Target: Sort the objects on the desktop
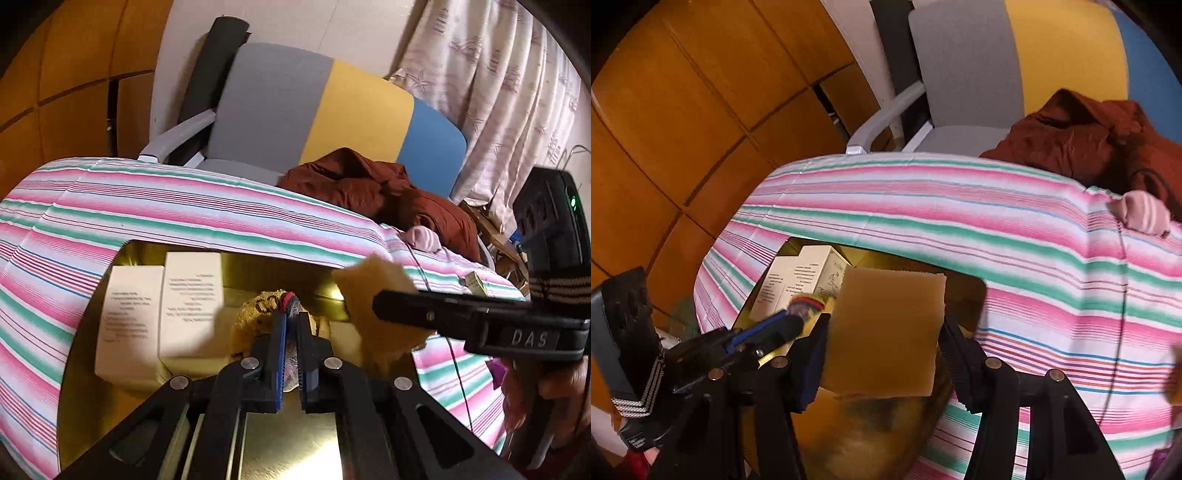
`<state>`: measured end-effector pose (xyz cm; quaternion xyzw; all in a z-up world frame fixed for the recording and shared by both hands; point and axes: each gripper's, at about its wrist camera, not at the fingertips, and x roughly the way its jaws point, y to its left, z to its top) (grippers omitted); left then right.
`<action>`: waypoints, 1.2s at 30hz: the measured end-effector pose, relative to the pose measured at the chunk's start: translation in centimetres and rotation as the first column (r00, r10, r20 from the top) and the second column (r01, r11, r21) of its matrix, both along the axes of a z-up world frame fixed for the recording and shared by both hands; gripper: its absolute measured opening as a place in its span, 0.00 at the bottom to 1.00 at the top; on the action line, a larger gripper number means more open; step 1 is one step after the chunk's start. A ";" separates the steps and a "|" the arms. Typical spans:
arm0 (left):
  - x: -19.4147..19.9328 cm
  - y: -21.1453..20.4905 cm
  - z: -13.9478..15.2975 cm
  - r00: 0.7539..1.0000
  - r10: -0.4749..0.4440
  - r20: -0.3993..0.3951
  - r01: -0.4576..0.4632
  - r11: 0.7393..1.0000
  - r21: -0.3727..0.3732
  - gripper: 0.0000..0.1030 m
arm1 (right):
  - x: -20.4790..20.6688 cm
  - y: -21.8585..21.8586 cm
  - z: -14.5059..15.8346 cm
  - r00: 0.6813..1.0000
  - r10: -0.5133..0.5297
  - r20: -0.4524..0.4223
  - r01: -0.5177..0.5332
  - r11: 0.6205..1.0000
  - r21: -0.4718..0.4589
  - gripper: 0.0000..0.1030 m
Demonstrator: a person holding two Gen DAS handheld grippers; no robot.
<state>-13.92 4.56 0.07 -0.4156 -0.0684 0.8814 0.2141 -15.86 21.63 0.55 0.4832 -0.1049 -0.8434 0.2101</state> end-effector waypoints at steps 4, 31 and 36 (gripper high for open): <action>-1.0 -0.6 -0.1 1.000 0.018 -0.012 -0.018 1.000 -0.002 0.04 | -0.8 -0.7 -0.9 1.000 -0.023 0.018 0.023 1.000 0.013 0.56; 6.0 2.0 0.2 0.998 0.056 0.014 -0.056 0.998 -0.006 0.52 | 4.3 4.7 1.0 0.996 -0.071 -0.048 0.072 0.997 0.016 0.91; 7.3 3.9 0.2 1.000 0.019 0.025 -0.018 1.000 -0.017 0.52 | 6.1 9.3 0.5 0.992 -0.121 -0.027 0.122 0.990 0.066 0.91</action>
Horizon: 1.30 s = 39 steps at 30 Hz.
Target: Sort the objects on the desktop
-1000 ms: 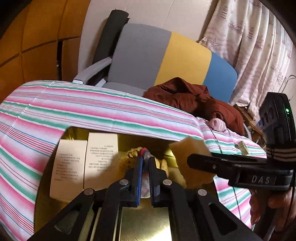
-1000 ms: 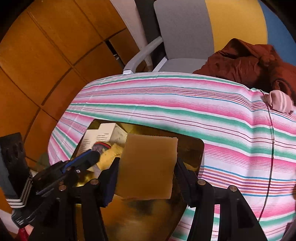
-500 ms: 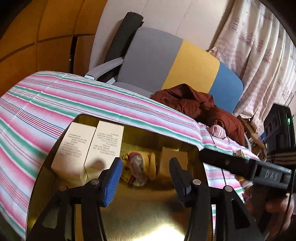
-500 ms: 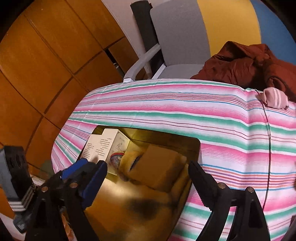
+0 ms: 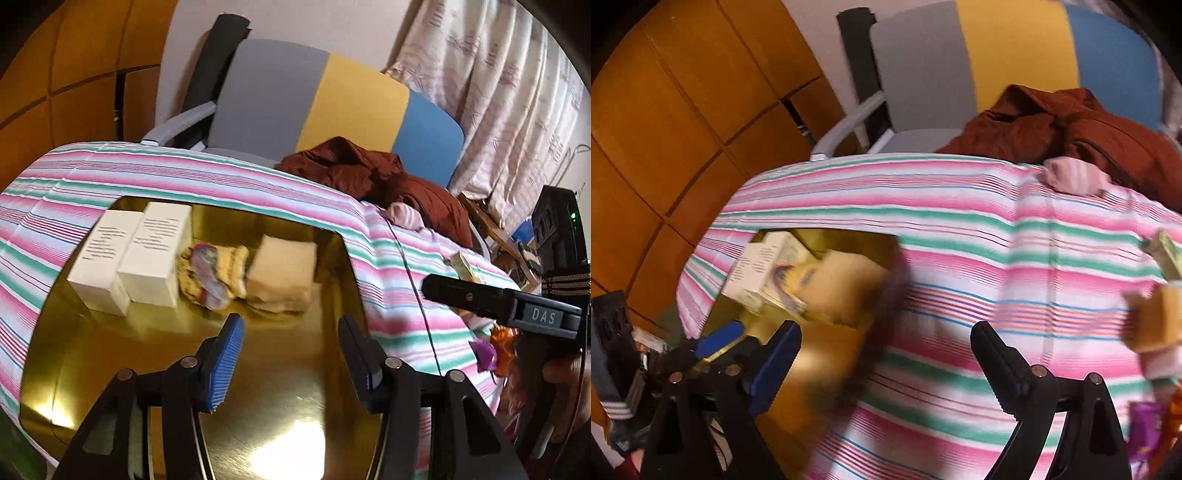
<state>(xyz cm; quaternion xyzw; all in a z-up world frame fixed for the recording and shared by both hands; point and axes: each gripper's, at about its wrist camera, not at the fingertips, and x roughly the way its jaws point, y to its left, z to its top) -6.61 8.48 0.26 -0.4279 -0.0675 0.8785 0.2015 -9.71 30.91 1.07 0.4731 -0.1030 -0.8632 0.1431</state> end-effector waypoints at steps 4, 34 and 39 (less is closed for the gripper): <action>1.3 2.0 0.2 0.999 -0.045 -0.012 0.045 0.999 -0.015 0.52 | 1.6 5.7 0.2 0.995 -0.104 -0.006 0.104 0.994 0.045 0.91; 4.4 9.8 -1.6 0.984 -0.174 0.048 0.178 0.980 -0.084 0.52 | 3.1 20.5 -4.8 0.948 -0.266 0.173 0.307 0.907 -0.287 0.98; 4.0 10.6 -0.9 0.979 -0.200 0.029 0.202 0.973 -0.107 0.52 | 4.1 19.4 -2.3 0.950 -0.308 0.048 0.308 0.951 0.006 0.98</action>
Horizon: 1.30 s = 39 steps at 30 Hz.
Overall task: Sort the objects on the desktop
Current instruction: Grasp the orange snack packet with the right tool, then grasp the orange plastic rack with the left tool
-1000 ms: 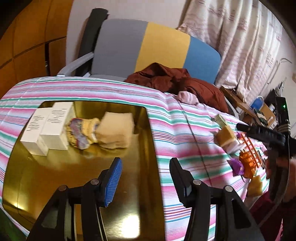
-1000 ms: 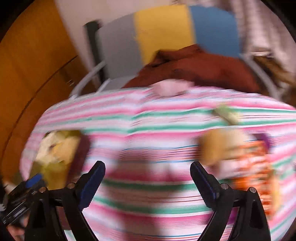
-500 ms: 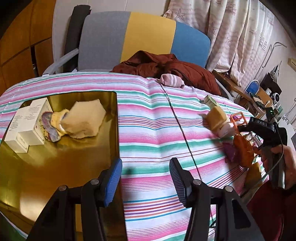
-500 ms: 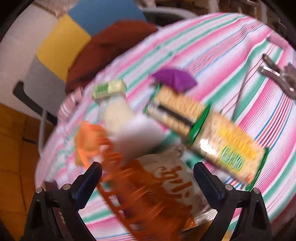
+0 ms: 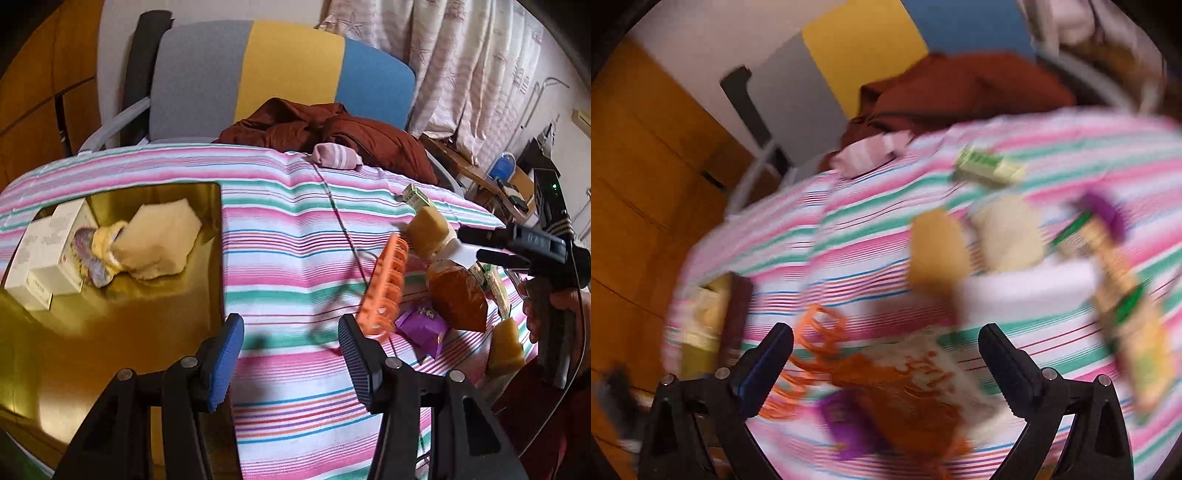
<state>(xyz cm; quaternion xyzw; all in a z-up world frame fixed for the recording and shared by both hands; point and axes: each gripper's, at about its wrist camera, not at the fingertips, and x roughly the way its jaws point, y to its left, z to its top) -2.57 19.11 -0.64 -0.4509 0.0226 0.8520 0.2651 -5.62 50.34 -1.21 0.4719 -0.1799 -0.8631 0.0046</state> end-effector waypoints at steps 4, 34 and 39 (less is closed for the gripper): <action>0.1 1.3 0.3 0.999 -0.037 -0.023 0.037 0.999 -0.027 0.52 | 0.3 0.8 -1.3 0.996 0.023 0.087 -0.023 1.000 -0.004 0.98; -2.7 12.0 -5.2 0.916 -0.321 0.239 0.324 0.946 0.027 0.59 | 1.7 1.6 -4.6 0.952 0.020 0.305 -0.050 0.995 0.090 0.61; -2.2 11.2 -5.6 0.914 -0.329 0.238 0.308 0.944 0.121 0.48 | 1.5 1.4 -4.5 0.951 0.031 0.308 -0.065 0.993 0.103 0.61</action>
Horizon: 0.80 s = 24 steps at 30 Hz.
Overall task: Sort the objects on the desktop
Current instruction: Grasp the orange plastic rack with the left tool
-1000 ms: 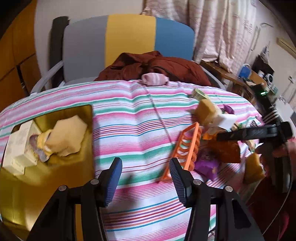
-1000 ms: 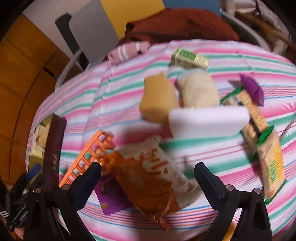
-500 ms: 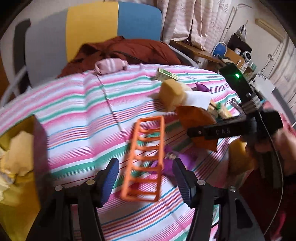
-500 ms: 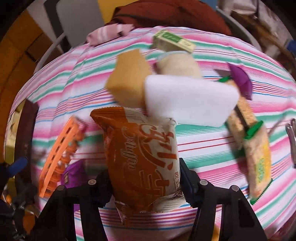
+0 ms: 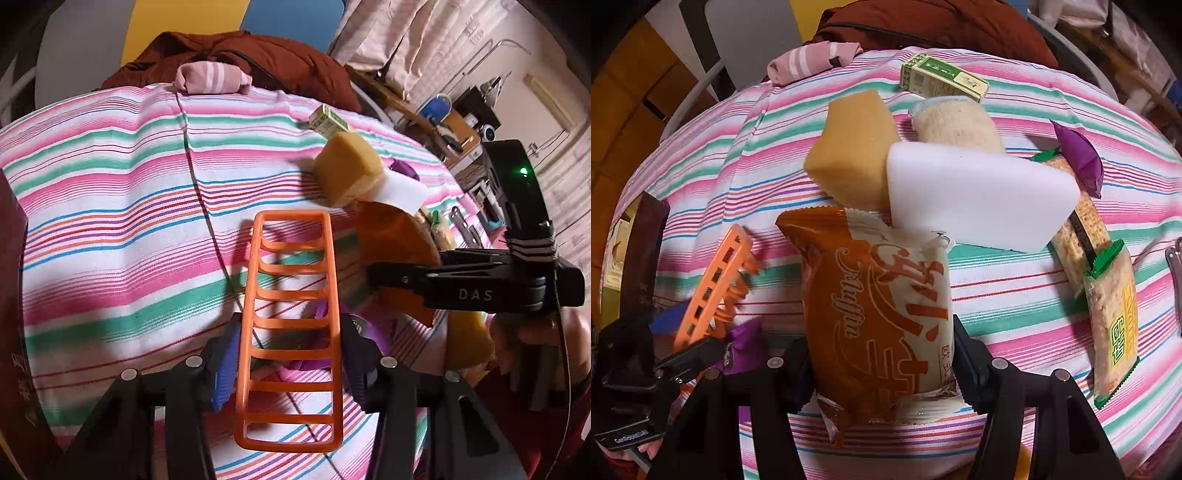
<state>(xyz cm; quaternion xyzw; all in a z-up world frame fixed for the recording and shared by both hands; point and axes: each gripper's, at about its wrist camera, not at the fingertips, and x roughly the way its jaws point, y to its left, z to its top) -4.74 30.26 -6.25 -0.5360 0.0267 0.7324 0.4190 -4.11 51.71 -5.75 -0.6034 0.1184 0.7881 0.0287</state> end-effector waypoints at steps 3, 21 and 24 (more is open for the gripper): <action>0.7 -0.5 0.0 1.000 0.013 -0.026 -0.012 1.000 0.014 0.48 | -0.4 -0.4 -0.1 1.000 0.006 -0.008 -0.007 1.000 -0.011 0.59; 3.7 -6.5 1.4 0.987 0.149 -0.065 -0.141 0.983 0.114 0.48 | -0.9 -0.7 0.9 0.996 0.001 -0.089 -0.010 0.994 -0.108 0.57; 4.7 -7.5 2.2 0.985 0.147 -0.088 -0.135 0.982 0.132 0.48 | -1.0 -1.3 1.1 0.994 0.015 -0.109 -0.029 0.991 -0.131 0.57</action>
